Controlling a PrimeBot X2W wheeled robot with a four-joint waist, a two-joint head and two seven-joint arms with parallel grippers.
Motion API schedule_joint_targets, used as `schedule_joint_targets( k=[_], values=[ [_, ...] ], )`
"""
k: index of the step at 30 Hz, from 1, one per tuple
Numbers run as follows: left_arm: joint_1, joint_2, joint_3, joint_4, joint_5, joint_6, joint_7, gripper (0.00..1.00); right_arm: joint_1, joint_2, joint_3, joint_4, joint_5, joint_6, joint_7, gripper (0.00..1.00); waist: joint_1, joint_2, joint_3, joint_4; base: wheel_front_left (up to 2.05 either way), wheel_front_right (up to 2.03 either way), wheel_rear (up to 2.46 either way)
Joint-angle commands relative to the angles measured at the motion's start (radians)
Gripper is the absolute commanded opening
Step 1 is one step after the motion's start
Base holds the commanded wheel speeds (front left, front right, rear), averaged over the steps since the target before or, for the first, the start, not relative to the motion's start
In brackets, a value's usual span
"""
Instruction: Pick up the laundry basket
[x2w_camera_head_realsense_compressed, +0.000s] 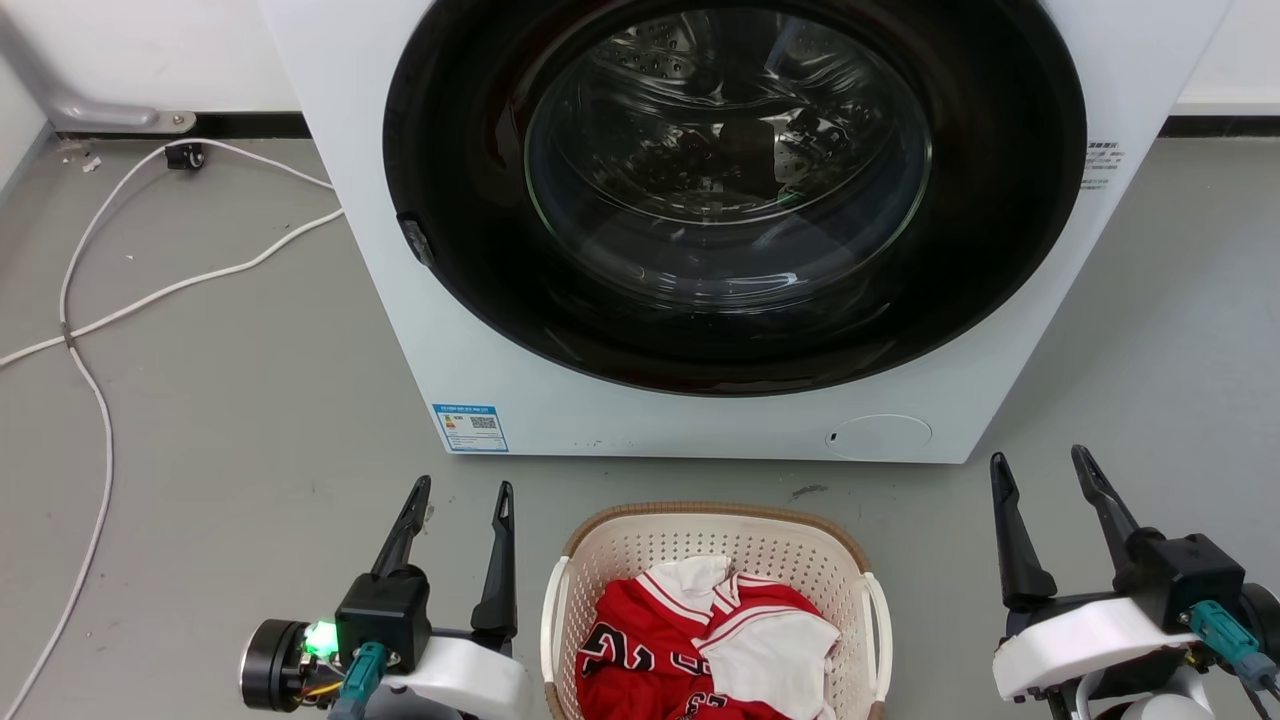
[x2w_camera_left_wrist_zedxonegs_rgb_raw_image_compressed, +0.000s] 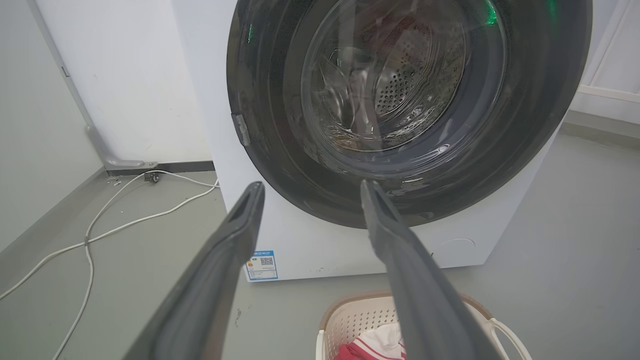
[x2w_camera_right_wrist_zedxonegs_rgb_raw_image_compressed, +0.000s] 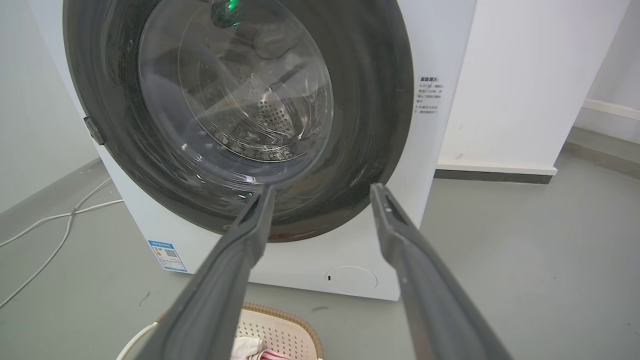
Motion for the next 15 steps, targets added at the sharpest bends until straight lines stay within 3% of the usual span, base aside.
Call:
schedule_joint_targets(
  k=[1,15],
  values=[
    [-0.005,-0.001,0.002,-0.006,0.021,-0.002,-0.008,1.0,0.007,-0.003,0.001,-0.001,-0.022,0.0,-0.009,1.0,0.0,0.0,0.001,0.0,0.0,0.0,0.0],
    [0.011,-0.037,0.043,-0.011,0.119,-0.04,-0.034,1.0,-0.003,-0.003,-0.005,0.022,-0.034,0.0,-0.037,1.0,0.0,0.0,0.021,-0.004,0.0,0.0,0.0]
  ],
)
